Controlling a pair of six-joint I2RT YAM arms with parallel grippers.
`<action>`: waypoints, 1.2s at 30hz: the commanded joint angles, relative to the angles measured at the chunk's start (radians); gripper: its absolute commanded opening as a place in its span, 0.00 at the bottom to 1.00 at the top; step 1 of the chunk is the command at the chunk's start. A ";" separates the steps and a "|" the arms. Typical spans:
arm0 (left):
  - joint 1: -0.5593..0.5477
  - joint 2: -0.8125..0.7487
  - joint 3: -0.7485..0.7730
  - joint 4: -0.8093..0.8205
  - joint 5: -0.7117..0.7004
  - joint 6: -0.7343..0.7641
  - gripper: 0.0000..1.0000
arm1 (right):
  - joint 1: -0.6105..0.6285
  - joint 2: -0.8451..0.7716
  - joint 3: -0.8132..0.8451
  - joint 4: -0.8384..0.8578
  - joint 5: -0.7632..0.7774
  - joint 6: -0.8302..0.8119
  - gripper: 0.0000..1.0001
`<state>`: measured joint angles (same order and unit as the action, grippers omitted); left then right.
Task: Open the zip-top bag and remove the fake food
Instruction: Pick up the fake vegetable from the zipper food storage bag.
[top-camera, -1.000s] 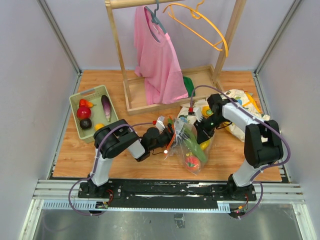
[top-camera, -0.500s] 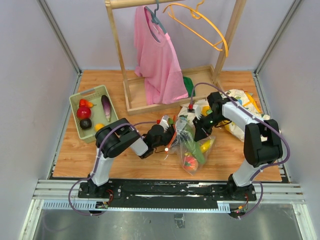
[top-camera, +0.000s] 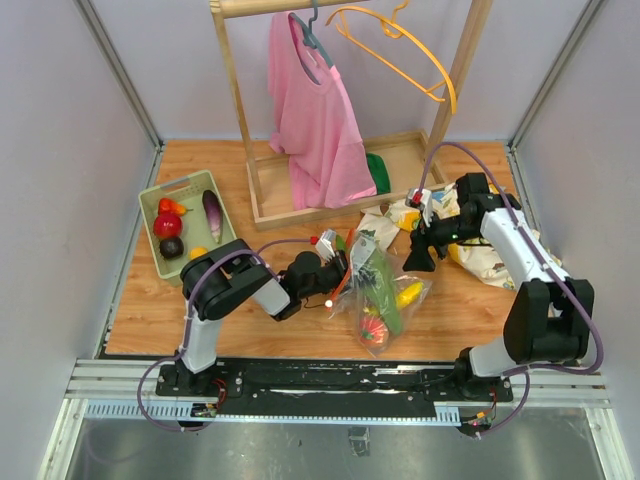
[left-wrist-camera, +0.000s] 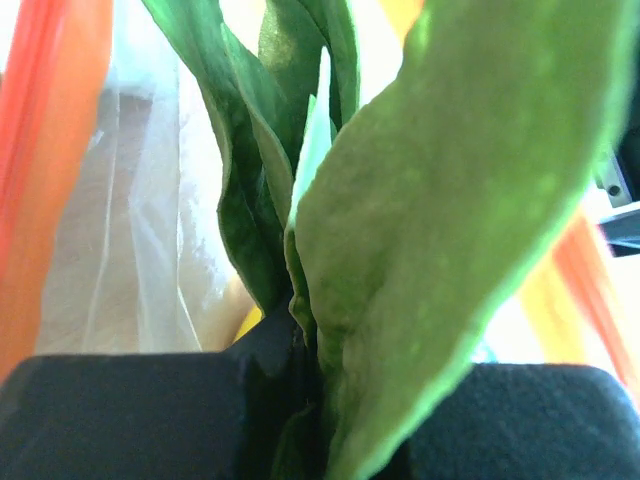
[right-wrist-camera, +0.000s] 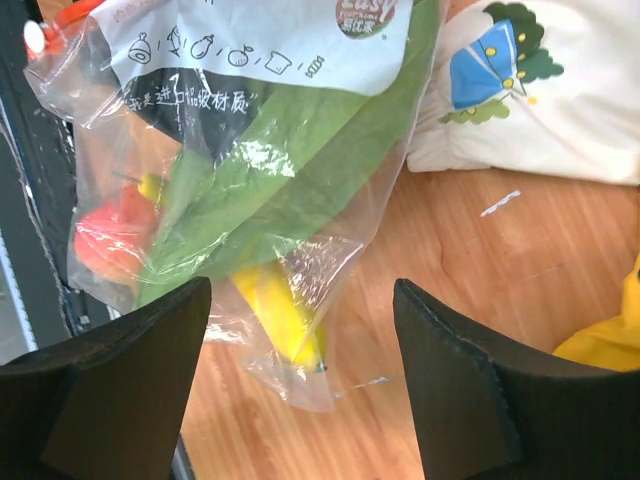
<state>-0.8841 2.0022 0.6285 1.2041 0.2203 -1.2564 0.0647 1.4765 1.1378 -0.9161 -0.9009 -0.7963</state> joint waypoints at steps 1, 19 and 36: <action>-0.003 -0.053 -0.011 0.062 0.008 0.117 0.00 | -0.004 0.014 -0.022 -0.030 -0.039 -0.165 0.76; -0.003 -0.137 -0.053 0.030 -0.008 0.192 0.00 | 0.036 0.278 0.045 -0.061 -0.003 -0.143 0.01; -0.004 -0.422 -0.209 -0.037 -0.341 0.165 0.00 | -0.031 0.086 -0.133 0.404 0.195 0.210 0.01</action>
<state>-0.8841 1.6466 0.4347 1.1217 -0.0345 -1.1725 0.0547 1.5654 1.0206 -0.6159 -0.8047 -0.6285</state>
